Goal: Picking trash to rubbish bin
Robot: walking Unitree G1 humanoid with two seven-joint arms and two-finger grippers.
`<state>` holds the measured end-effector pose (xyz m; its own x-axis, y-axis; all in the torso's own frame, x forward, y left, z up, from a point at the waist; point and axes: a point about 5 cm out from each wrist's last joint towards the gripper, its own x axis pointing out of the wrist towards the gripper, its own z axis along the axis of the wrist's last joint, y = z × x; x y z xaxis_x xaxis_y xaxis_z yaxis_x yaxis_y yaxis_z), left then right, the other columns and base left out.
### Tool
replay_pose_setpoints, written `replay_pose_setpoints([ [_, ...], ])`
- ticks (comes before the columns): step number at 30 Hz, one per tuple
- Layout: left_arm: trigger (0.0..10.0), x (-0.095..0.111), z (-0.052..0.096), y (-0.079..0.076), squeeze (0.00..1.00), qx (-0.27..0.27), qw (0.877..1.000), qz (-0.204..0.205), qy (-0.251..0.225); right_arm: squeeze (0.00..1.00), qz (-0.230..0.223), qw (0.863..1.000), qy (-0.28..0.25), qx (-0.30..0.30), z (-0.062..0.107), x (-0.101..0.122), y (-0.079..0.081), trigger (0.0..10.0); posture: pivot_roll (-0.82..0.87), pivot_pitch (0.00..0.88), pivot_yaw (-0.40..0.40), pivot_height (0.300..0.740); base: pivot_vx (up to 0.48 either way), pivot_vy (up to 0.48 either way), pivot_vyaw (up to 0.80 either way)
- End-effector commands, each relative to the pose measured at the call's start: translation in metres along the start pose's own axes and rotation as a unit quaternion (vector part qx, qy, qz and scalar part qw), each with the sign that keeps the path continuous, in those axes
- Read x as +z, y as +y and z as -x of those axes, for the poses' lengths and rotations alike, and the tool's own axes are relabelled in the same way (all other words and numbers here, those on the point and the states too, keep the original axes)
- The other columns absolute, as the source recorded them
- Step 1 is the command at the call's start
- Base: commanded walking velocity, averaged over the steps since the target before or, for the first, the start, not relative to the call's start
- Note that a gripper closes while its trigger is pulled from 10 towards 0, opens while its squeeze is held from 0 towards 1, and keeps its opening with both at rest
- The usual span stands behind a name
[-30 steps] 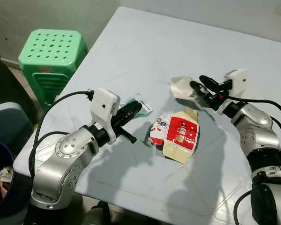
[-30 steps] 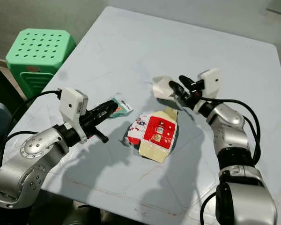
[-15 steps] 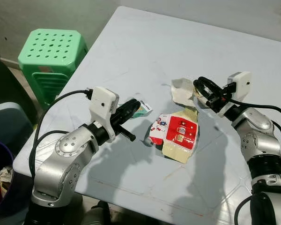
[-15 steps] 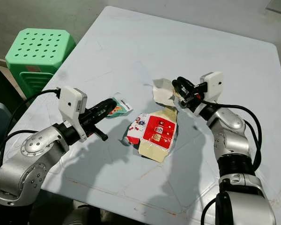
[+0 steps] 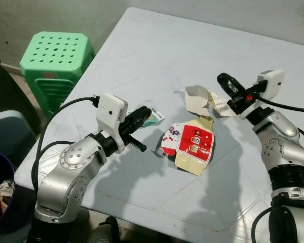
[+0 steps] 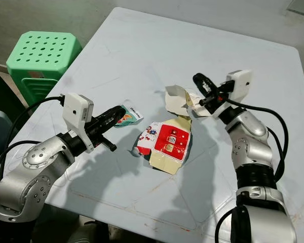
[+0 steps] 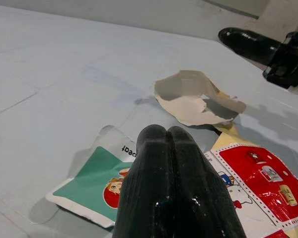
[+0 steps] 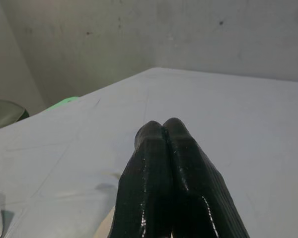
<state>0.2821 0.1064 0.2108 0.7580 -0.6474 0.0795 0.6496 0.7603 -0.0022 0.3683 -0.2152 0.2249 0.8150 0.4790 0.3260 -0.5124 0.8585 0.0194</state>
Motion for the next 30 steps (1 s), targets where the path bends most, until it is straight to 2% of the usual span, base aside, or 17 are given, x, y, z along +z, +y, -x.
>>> replay_pose_setpoints([
  [1, 10.0, 0.0, -0.001, -0.001, 0.0, 0.0, 1.0, -0.002, -0.001, 0.0, 0.007, 1.0, -0.002, -0.004, 0.002, 0.006, -0.004, 0.0, -0.08, 0.269, -0.089, 0.74, 0.0, 0.0, 0.0],
  [2, 10.0, 0.001, -0.001, -0.001, 0.0, 0.0, 1.0, -0.002, -0.002, 0.0, 0.007, 1.0, 0.003, -0.003, 0.002, 0.005, -0.004, 0.0, -0.08, 0.269, -0.089, 0.74, 0.0, 0.0, 0.0],
  [3, 10.0, 0.001, -0.001, -0.001, 0.0, 0.0, 1.0, -0.002, -0.002, 1.0, 0.007, 1.0, 0.011, -0.003, 0.002, 0.003, -0.003, 10.0, -0.08, 0.268, -0.089, 0.74, 0.0, 0.0, 0.0],
  [7, 10.0, 0.001, -0.001, 0.0, 0.0, 0.001, 1.0, -0.003, -0.004, 1.0, 0.004, 1.0, 0.023, 0.001, 0.002, 0.0, -0.003, 10.0, -0.08, 0.267, -0.089, 0.74, 0.0, 0.0, 0.0],
  [13, 10.0, 0.003, -0.002, 0.0, 0.0, 0.0, 1.0, -0.003, -0.007, 1.0, 0.031, 0.997, 0.067, 0.019, -0.002, -0.006, -0.002, 10.0, -0.08, 0.268, -0.09, 0.74, 0.0, 0.0, 0.0],
  [17, 10.0, 0.002, -0.002, -0.006, 0.0, -0.026, 1.0, -0.01, 0.0, 1.0, 0.051, 0.993, 0.098, 0.051, -0.007, -0.005, -0.001, 10.0, -0.08, 0.269, -0.089, 0.74, 0.0, 0.0, 0.0],
  [30, 10.0, 0.003, -0.007, -0.007, 0.0, -0.045, 0.999, -0.017, 0.002, 1.0, 0.07, 0.983, 0.138, 0.098, -0.008, -0.008, 0.0, 10.0, -0.09, 0.267, -0.067, 0.74, 0.0, 0.0, 0.0],
])
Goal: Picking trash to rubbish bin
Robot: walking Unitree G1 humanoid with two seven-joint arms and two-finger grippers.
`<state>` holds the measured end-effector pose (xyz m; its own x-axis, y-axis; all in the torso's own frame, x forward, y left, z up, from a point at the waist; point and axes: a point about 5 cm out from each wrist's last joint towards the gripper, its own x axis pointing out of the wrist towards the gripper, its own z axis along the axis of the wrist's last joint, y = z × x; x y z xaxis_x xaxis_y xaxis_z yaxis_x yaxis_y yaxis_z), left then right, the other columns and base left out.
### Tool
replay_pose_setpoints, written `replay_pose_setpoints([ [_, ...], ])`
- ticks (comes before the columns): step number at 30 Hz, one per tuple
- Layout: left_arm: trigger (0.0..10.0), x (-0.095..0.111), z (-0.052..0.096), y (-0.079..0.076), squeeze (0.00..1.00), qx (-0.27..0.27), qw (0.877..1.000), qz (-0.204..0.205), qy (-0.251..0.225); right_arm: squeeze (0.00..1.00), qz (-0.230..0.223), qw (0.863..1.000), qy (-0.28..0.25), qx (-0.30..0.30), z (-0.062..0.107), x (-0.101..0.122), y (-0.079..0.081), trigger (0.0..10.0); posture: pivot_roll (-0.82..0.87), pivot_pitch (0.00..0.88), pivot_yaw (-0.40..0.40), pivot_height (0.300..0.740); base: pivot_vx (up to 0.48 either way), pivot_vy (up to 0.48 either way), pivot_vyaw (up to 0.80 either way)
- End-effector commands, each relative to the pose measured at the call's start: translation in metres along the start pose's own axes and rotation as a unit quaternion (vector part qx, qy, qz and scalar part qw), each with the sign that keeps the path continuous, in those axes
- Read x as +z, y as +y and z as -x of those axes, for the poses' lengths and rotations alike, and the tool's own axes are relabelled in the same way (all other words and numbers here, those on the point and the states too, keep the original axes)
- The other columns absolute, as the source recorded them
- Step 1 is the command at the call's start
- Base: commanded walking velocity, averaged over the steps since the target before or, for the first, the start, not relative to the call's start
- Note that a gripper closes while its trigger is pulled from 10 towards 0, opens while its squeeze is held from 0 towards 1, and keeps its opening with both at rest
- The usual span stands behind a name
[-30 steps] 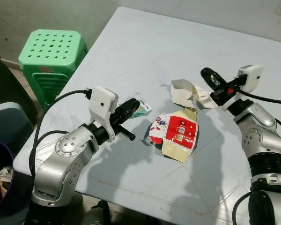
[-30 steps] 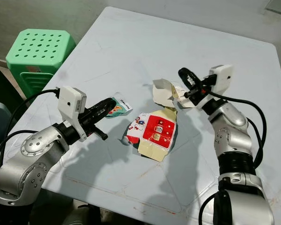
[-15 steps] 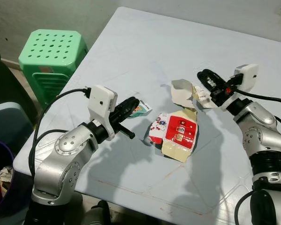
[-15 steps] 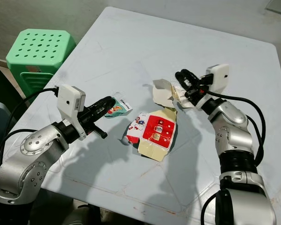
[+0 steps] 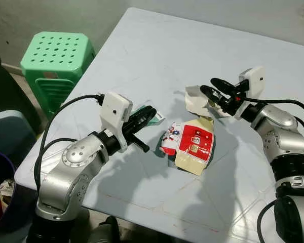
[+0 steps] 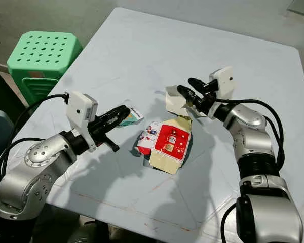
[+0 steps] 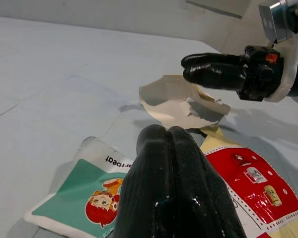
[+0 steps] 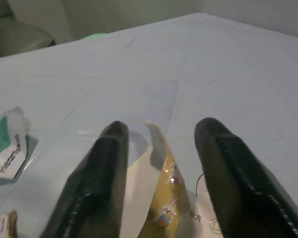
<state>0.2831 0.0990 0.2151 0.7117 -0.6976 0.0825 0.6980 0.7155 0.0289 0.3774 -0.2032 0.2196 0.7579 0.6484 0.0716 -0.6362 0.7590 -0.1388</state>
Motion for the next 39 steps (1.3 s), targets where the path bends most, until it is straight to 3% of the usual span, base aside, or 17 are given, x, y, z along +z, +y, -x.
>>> replay_pose_setpoints([
  [1, 10.0, -0.001, -0.001, -0.002, 0.0, -0.011, 1.0, -0.004, 0.004, 1.0, 0.006, 1.0, 0.019, 0.01, 0.005, -0.001, -0.004, 10.0, -0.08, 0.267, -0.067, 0.74, 0.0, 0.0, 0.0],
  [7, 10.0, 0.002, 0.0, 0.002, 0.0, -0.009, 1.0, -0.009, 0.003, 1.0, 0.015, 0.997, 0.068, 0.028, 0.009, -0.005, -0.009, 10.0, -0.08, 0.265, -0.062, 0.74, 0.0, 0.0, 0.0],
  [8, 10.0, 0.001, -0.001, 0.002, 0.0, -0.009, 1.0, -0.009, 0.003, 0.0, 0.014, 0.996, 0.08, 0.038, 0.009, -0.007, -0.008, 10.0, -0.08, 0.266, -0.061, 0.74, 0.0, 0.0, 0.0],
  [17, 10.0, 0.001, -0.001, 0.001, 0.0, -0.009, 1.0, -0.01, 0.003, 0.0, 0.01, 0.99, 0.121, 0.077, 0.014, -0.012, -0.009, 10.0, -0.08, 0.27, -0.067, 0.74, 0.0, 0.0, 0.0],
  [18, 10.0, 0.001, -0.001, 0.001, 0.0, -0.009, 1.0, -0.01, 0.003, 0.0, 0.013, 0.989, 0.119, 0.081, 0.015, -0.012, -0.008, 4.5, -0.08, 0.27, -0.067, 0.74, 0.0, 0.0, 0.0],
  [19, 10.0, 0.0, 0.0, 0.001, 0.0, -0.009, 1.0, -0.009, 0.003, 0.0, 0.004, 0.991, 0.103, 0.081, 0.015, -0.009, -0.009, 0.0, -0.08, 0.271, -0.069, 0.74, 0.0, 0.0, 0.0],
  [39, 10.0, 0.0, 0.002, 0.001, 0.0, 0.001, 1.0, -0.009, 0.003, 0.0, 0.009, 0.992, 0.089, 0.089, 0.012, -0.007, -0.008, 0.0, -0.07, 0.257, -0.08, 0.74, 0.0, 0.0, 0.0],
])
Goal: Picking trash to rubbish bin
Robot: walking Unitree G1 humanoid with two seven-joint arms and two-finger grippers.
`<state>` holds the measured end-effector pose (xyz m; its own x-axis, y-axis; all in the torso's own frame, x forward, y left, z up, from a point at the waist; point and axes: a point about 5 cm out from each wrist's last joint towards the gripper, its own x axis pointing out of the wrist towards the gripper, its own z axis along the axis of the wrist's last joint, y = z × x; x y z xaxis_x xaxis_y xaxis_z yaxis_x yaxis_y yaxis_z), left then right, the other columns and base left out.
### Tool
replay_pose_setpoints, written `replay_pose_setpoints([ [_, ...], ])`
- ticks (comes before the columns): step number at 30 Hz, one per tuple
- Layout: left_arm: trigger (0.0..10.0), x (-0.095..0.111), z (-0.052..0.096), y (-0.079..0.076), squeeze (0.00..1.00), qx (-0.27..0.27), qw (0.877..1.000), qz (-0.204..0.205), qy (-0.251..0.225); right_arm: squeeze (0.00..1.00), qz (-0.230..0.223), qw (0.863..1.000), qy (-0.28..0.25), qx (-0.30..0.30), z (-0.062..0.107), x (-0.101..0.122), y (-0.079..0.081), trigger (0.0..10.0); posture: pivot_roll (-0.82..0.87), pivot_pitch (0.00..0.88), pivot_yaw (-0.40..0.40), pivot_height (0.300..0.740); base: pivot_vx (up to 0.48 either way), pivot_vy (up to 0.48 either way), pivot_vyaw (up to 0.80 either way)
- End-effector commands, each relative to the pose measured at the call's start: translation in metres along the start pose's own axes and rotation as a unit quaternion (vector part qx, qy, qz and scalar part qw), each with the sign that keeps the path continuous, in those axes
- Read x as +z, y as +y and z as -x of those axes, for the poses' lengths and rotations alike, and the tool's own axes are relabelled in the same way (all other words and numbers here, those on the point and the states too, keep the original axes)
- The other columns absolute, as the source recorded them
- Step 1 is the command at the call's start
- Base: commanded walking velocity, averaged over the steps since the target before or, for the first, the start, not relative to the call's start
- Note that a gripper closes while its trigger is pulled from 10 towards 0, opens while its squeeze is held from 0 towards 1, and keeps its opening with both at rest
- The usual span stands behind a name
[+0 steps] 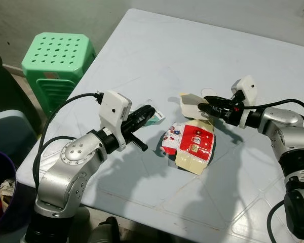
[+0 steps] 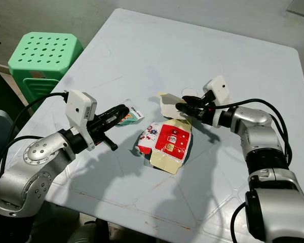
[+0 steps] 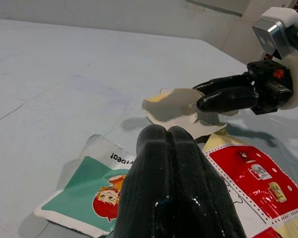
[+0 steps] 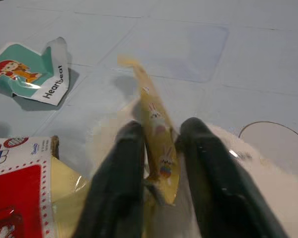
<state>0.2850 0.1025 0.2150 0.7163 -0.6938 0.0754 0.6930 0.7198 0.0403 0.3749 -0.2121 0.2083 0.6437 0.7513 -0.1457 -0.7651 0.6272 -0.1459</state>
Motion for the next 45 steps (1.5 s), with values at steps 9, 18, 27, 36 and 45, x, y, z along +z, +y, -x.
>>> replay_pose_setpoints([
  [9, 10.0, 0.0, 0.002, -0.002, 0.0, 0.0, 1.0, -0.002, -0.001, 0.0, 0.002, 1.0, -0.008, -0.009, 0.006, 0.004, -0.006, 0.0, -0.07, 0.259, -0.079, 0.74, 0.0, 0.0, 0.0],
  [18, 10.0, 0.001, 0.001, 0.0, 0.0, 0.005, 1.0, -0.005, -0.003, 0.0, -0.017, 0.995, -0.077, -0.058, 0.01, 0.018, -0.015, 0.0, -0.07, 0.255, -0.078, 0.74, 0.0, 0.0, 0.0],
  [27, 10.0, 0.001, 0.0, 0.005, 0.0, 0.024, 1.0, 0.001, -0.009, 0.0, -0.041, 0.975, -0.182, -0.122, 0.017, 0.035, -0.02, 0.0, -0.06, 0.242, -0.073, 0.74, 0.0, 0.0, 0.0],
  [36, 10.0, 0.012, -0.003, 0.017, 0.0, 0.058, 0.998, 0.007, -0.033, 0.0, -0.021, 0.967, -0.203, -0.155, 0.015, 0.038, -0.007, 10.0, -0.06, 0.228, -0.069, 0.74, 0.0, 0.0, 0.0],
  [45, 10.0, 0.022, -0.005, 0.028, 0.0, 0.083, 0.995, 0.006, -0.054, 0.0, 0.012, 0.943, -0.245, -0.225, 0.014, 0.048, 0.02, 10.0, -0.06, 0.2, -0.065, 0.74, 0.0, 0.0, 0.0],
])
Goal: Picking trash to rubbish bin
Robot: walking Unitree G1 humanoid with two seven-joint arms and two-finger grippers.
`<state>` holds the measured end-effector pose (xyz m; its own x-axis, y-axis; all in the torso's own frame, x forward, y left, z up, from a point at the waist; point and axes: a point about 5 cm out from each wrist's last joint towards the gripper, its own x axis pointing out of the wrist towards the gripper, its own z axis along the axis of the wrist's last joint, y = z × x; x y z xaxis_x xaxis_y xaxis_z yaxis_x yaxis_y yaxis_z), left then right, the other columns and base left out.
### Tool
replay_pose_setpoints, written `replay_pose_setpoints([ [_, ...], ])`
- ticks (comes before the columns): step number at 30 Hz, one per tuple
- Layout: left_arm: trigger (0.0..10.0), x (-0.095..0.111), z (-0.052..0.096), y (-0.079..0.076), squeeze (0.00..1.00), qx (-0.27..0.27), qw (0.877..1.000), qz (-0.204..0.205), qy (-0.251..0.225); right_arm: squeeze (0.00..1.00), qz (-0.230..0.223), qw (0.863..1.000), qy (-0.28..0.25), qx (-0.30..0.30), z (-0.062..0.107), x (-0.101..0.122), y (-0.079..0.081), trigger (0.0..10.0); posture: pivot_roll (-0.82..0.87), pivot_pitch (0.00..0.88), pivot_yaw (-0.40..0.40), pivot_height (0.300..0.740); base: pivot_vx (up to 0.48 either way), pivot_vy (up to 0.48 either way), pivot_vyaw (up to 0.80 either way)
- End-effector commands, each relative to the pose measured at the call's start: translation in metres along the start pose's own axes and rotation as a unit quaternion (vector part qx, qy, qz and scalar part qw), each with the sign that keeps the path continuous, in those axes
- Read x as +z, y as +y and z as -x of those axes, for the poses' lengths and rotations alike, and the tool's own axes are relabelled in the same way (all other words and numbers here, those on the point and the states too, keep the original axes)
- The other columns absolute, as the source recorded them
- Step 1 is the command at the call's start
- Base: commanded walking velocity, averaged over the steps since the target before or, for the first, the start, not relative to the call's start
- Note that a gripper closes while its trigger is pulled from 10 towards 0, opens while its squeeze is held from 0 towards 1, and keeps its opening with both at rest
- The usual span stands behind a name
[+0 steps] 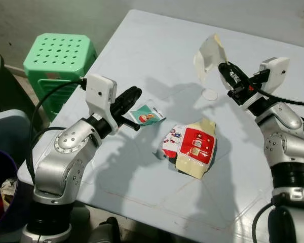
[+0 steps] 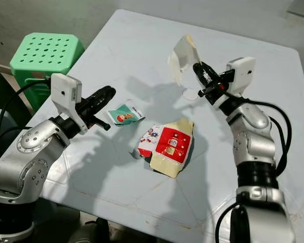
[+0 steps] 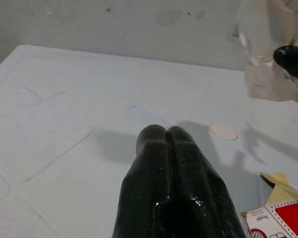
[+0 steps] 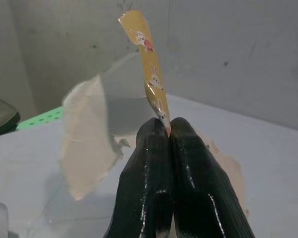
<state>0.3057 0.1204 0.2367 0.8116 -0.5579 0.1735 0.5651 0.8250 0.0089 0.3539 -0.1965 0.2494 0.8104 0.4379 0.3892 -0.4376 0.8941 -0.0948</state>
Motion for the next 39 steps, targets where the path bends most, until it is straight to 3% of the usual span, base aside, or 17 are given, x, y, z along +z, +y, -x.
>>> replay_pose_setpoints([
  [1, 10.0, 0.004, -0.003, 0.0, 0.0, 0.0, 1.0, 0.003, -0.012, 0.0, 0.012, 1.0, -0.013, -0.018, 0.005, 0.009, 0.002, 10.0, -0.06, 0.193, -0.068, 0.74, 0.0, 0.0, 0.0],
  [6, 10.0, 0.006, -0.005, -0.001, 0.0, -0.002, 1.0, 0.006, -0.021, 0.0, 0.013, 0.999, -0.022, -0.038, 0.008, 0.012, 0.008, 10.0, -0.06, 0.184, -0.072, 0.74, 0.0, 0.0, 0.0],
  [12, 10.0, 0.011, -0.008, -0.008, 0.0, -0.015, 0.999, 0.011, -0.047, 0.0, 0.016, 0.997, -0.037, -0.062, 0.013, 0.014, 0.029, 10.0, -0.06, 0.166, -0.079, 0.74, 0.0, 0.0, 0.0],
  [17, 10.0, 0.018, -0.011, -0.013, 0.0, -0.031, 0.994, 0.045, -0.098, 0.0, 0.011, 0.996, -0.039, -0.079, 0.017, 0.013, 0.047, 10.0, -0.06, 0.157, -0.081, 0.74, 0.0, 0.0, 0.0],
  [21, 10.0, 0.015, -0.017, -0.02, 0.0, -0.052, 0.994, 0.029, -0.087, 0.0, 0.0, 0.996, -0.036, -0.079, 0.016, 0.01, 0.057, 10.0, -0.06, 0.15, -0.08, 0.74, 0.0, 0.0, 0.0],
  [27, 10.0, 0.013, -0.023, -0.024, 0.0, -0.062, 0.993, 0.052, -0.088, 0.0, -0.004, 0.997, -0.033, -0.07, 0.014, 0.009, 0.07, 10.0, -0.06, 0.143, -0.077, 0.74, 0.0, 0.0, 0.0],
  [28, 10.0, 0.012, -0.023, -0.024, 1.0, -0.066, 0.992, 0.059, -0.088, 0.0, -0.005, 0.997, -0.033, -0.066, 0.013, 0.009, 0.072, 10.0, -0.06, 0.141, -0.077, 0.74, 0.0, 0.0, 0.0],
  [39, 10.0, 0.012, -0.028, -0.027, 1.0, -0.084, 0.99, 0.071, -0.092, 0.0, -0.01, 0.998, -0.034, -0.058, 0.011, 0.011, 0.082, 10.0, -0.06, 0.144, -0.087, 0.74, 0.0, 0.0, 0.0],
])
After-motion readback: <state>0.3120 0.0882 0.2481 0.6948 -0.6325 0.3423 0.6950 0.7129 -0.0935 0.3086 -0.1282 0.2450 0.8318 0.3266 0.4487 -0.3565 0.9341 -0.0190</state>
